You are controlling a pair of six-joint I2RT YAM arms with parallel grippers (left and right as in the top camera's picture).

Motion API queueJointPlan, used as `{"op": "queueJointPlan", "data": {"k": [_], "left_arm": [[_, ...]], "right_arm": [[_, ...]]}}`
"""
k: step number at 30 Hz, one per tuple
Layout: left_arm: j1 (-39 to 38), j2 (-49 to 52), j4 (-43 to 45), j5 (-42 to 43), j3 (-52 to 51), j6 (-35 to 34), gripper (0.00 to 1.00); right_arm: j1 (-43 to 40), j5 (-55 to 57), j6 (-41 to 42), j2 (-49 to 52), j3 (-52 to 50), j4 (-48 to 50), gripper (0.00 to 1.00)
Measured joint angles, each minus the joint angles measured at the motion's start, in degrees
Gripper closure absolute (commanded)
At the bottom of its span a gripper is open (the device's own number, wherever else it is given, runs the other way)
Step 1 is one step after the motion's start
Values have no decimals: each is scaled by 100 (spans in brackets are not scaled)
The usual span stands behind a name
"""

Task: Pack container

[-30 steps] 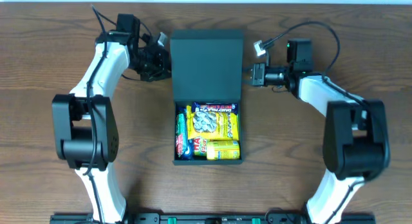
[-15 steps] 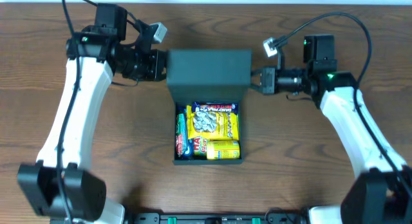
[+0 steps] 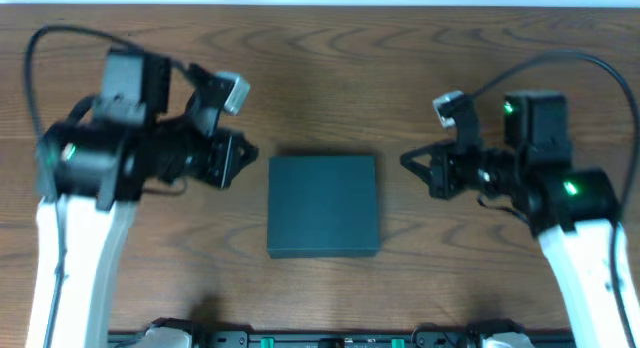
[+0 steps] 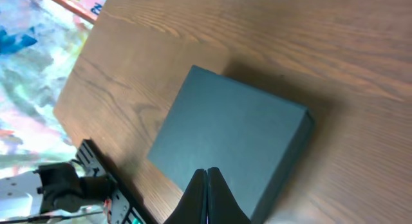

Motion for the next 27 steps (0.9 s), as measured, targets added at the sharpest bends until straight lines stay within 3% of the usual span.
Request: {"op": "queueJointPlan", "data": {"k": [10,14,21,22,23,27], "left_arm": [[0,-2031,-369,-146,-221,-4,94],[0,-3318,-350,-170,-1150,-48,94],[0,-4887,-39,-195,-3112,-319,94],[0,-5051,33,-197,-3331,-385,82],[0,-5180,129,-197,-3482,-518,5],[0,-5235,195,-208,-3580,-782,5]], "right_arm": [[0,511,-24,-1976,-2,-1241,98],[0,625,-22,-2833,-240,-1462,98],[0,686,105,-4815,-1888,-1578,98],[0,697,210,-5117,-2122,-1593,78],[0,721,417,-5425,-2332,-1593,1],[0,785,1008,-5622,-2437,-1589,1]]}}
